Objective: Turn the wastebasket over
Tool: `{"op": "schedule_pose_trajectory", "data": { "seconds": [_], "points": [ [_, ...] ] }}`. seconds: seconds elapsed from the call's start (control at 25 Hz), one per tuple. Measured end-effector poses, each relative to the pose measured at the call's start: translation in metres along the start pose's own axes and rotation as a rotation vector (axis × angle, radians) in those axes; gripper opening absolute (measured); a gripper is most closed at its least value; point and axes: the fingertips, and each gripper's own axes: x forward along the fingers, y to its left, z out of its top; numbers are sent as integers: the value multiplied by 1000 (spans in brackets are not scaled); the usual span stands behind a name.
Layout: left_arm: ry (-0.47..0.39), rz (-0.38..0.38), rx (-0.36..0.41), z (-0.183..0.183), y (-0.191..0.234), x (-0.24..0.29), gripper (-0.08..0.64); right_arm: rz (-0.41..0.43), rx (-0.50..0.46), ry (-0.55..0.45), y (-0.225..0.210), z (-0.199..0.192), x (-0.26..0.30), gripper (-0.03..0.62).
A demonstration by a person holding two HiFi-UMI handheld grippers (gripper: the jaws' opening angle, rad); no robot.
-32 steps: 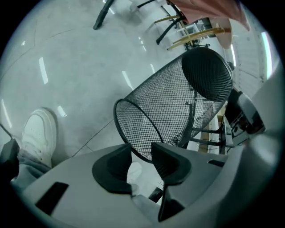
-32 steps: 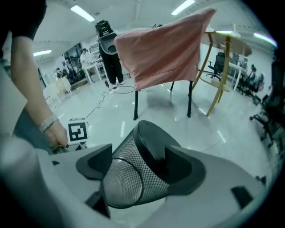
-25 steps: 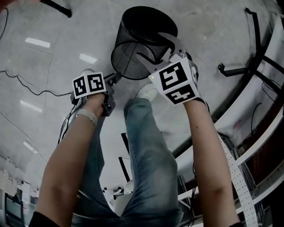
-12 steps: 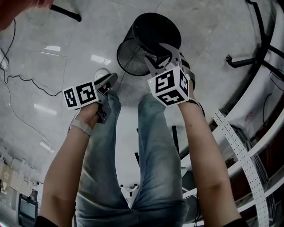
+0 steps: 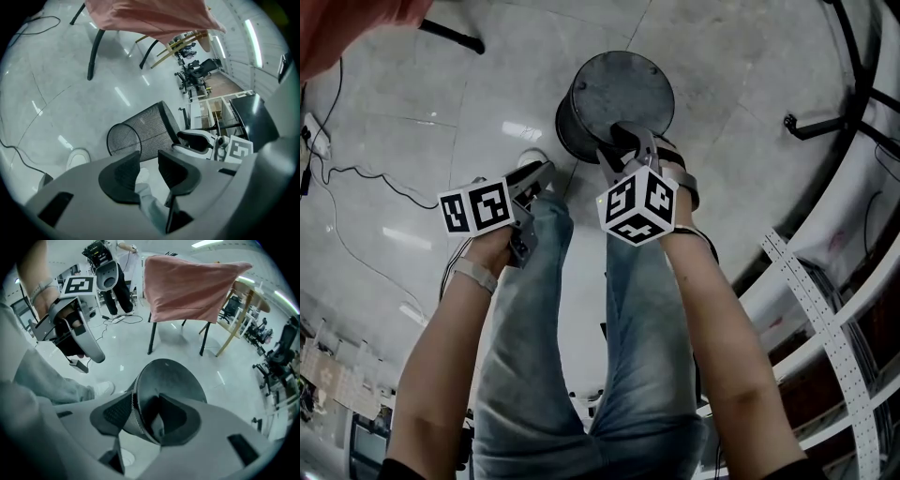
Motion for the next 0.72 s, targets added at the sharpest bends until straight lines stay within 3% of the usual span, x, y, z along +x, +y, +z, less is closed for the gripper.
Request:
{"op": "schedule_pose_trajectory", "data": {
  "seconds": [0.12, 0.24, 0.36, 0.6, 0.72],
  "points": [
    [-8, 3, -12, 2, 6, -6, 126, 2, -64, 59, 18, 0, 11, 183],
    [-10, 5, -20, 3, 12, -10, 127, 30, -38, 152, 25, -19, 30, 135],
    [-15, 6, -23, 3, 18, -14, 126, 18, 11, 140, 16, -24, 39, 49],
    [-12, 12, -12, -2, 22, -18, 127, 73, 16, 132, 12, -20, 40, 51],
    [-22, 3, 6, -2, 14, -17, 127, 86, 76, 108, 8, -19, 36, 31]
  ]
}}
